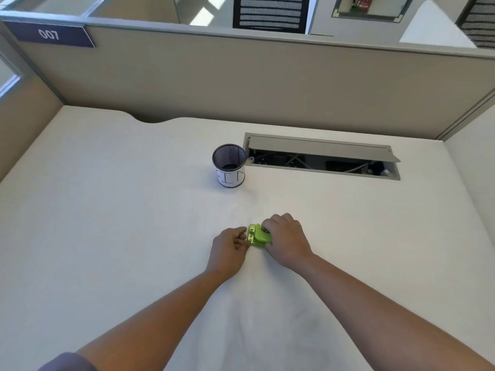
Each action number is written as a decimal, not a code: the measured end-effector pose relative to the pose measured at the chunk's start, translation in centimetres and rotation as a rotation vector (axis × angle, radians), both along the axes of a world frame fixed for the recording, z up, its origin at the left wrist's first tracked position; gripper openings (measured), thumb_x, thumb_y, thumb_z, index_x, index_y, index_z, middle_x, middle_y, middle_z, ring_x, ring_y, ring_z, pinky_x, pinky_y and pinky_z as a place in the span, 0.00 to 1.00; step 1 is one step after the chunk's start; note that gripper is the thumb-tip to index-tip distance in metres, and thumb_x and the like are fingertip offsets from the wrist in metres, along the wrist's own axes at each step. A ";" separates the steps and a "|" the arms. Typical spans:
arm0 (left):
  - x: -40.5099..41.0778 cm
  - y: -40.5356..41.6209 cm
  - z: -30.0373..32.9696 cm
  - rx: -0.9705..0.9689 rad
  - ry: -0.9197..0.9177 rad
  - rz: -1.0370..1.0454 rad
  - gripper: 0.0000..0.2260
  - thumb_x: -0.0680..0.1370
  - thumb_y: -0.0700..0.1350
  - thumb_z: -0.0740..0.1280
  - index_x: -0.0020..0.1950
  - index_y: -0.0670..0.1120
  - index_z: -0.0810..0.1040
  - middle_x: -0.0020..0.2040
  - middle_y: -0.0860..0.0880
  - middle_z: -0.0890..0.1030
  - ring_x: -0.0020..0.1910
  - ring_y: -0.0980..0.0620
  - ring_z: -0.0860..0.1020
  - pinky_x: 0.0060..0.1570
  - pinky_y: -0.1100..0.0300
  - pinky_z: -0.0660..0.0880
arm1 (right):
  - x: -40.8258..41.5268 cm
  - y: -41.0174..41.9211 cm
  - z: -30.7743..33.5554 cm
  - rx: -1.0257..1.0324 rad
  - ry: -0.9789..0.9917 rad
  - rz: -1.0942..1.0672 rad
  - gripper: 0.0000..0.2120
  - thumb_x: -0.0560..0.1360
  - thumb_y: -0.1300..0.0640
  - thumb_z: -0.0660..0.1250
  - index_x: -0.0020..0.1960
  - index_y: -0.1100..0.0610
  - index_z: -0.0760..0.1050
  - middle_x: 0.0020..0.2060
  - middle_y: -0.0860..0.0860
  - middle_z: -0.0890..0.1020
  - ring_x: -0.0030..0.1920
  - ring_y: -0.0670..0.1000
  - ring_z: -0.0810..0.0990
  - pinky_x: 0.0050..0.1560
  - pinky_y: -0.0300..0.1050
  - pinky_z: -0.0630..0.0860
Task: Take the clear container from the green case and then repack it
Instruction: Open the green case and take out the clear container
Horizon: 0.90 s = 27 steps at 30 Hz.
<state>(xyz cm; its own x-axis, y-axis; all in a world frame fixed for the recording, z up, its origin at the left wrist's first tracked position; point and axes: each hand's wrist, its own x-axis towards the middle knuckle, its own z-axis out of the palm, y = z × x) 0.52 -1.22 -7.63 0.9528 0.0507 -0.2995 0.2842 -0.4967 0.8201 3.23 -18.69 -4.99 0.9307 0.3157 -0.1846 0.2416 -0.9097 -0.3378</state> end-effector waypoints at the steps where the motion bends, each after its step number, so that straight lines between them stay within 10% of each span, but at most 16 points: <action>1: 0.0 -0.1 0.1 -0.004 0.003 0.001 0.11 0.77 0.36 0.70 0.58 0.42 0.82 0.49 0.46 0.84 0.46 0.48 0.82 0.44 0.77 0.73 | 0.0 0.0 -0.1 0.027 -0.002 0.001 0.14 0.71 0.58 0.67 0.57 0.54 0.77 0.52 0.51 0.79 0.54 0.58 0.74 0.53 0.52 0.72; 5: 0.0 0.0 0.1 -0.082 0.058 0.044 0.13 0.78 0.40 0.70 0.63 0.46 0.82 0.49 0.53 0.84 0.47 0.59 0.81 0.44 0.79 0.71 | -0.3 -0.2 0.0 0.093 -0.054 -0.034 0.09 0.70 0.62 0.67 0.50 0.60 0.78 0.47 0.55 0.79 0.47 0.59 0.75 0.43 0.50 0.71; 13: -0.6 -0.7 1.9 -0.749 0.323 0.195 0.15 0.85 0.50 0.59 0.62 0.45 0.82 0.53 0.46 0.86 0.50 0.50 0.83 0.57 0.53 0.80 | -1.6 0.8 2.0 0.225 -0.164 -0.219 0.05 0.67 0.60 0.70 0.40 0.57 0.74 0.36 0.50 0.77 0.37 0.55 0.73 0.33 0.48 0.68; 21: -0.1 -2.6 4.9 -1.178 0.438 0.341 0.26 0.84 0.60 0.49 0.69 0.49 0.78 0.57 0.45 0.85 0.52 0.47 0.84 0.54 0.48 0.77 | -3.5 2.7 5.1 0.311 -0.180 -0.299 0.13 0.68 0.55 0.68 0.53 0.51 0.75 0.42 0.47 0.81 0.41 0.54 0.79 0.37 0.49 0.76; 27: -0.2 -3.5 5.7 -1.185 0.409 0.320 0.29 0.83 0.62 0.49 0.45 0.48 0.85 0.42 0.47 0.84 0.44 0.49 0.83 0.50 0.53 0.75 | -4.4 3.9 7.1 0.354 -0.139 -0.338 0.22 0.68 0.46 0.66 0.62 0.42 0.73 0.44 0.41 0.76 0.44 0.48 0.78 0.41 0.47 0.78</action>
